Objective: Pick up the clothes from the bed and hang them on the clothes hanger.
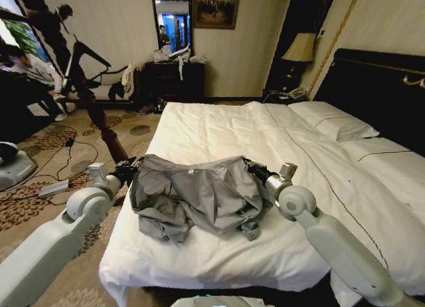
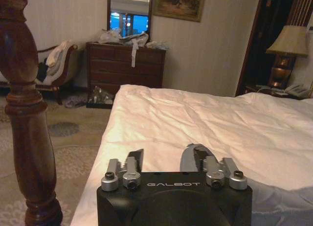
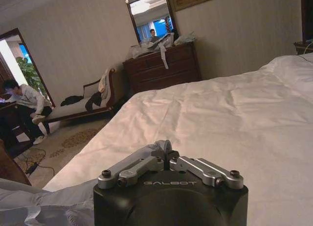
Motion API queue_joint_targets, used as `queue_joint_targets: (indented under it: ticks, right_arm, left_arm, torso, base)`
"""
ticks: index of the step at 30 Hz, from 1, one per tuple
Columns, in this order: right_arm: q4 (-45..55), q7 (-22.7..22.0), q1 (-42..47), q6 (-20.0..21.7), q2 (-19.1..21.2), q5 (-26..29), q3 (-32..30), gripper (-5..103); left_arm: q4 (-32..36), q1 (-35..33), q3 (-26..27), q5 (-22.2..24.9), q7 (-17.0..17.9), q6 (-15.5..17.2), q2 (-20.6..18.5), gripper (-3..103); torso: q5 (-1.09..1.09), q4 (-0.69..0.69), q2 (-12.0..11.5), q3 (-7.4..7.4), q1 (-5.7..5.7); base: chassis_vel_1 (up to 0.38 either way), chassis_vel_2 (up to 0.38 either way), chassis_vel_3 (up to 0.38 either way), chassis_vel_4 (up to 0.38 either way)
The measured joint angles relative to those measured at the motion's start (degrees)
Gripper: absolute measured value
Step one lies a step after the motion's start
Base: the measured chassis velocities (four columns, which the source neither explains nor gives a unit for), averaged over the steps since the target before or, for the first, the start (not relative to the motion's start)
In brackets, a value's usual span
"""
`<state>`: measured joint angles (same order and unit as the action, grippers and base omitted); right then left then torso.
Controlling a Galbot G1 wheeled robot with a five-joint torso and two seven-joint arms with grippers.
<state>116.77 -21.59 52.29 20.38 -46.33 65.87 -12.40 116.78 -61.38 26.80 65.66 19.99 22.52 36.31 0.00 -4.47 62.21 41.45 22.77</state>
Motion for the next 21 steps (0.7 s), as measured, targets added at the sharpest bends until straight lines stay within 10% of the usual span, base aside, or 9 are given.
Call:
queue_joint_targets:
  ticks: [4,9,13,21]
  right_arm:
    - [0.24,-0.05,0.4,0.0,0.42,-0.05,-0.24,0]
    - [1.11,-0.03,1.63,0.0,1.41,-0.43,-0.8,0]
    - [1.61,-0.01,2.17,0.0,1.79,-0.59,-1.04,0]
    - [2.17,-0.04,2.82,0.0,2.17,-0.85,-1.42,0]
  left_arm:
    - [1.66,-0.72,2.23,8.89,0.23,1.73,-0.58,68]
    - [4.52,-1.15,5.99,31.8,2.97,5.36,0.46,89]
    - [4.69,-1.11,7.65,37.65,2.93,4.92,1.41,99]
    - [5.22,-1.72,9.36,23.67,1.32,3.63,0.05,100]
  torso:
    - [0.0,0.01,0.0,0.0,0.0]
    - [0.0,0.0,0.0,0.0,-0.01]
    - [0.01,0.01,0.0,0.0,-0.01]
    - [0.0,0.01,0.0,0.0,-0.01]
  base:
    - [0.0,0.0,0.0,0.0]
    - [0.0,0.0,0.0,0.0]
    - [0.0,0.0,0.0,0.0]
    - [0.0,0.0,0.0,0.0]
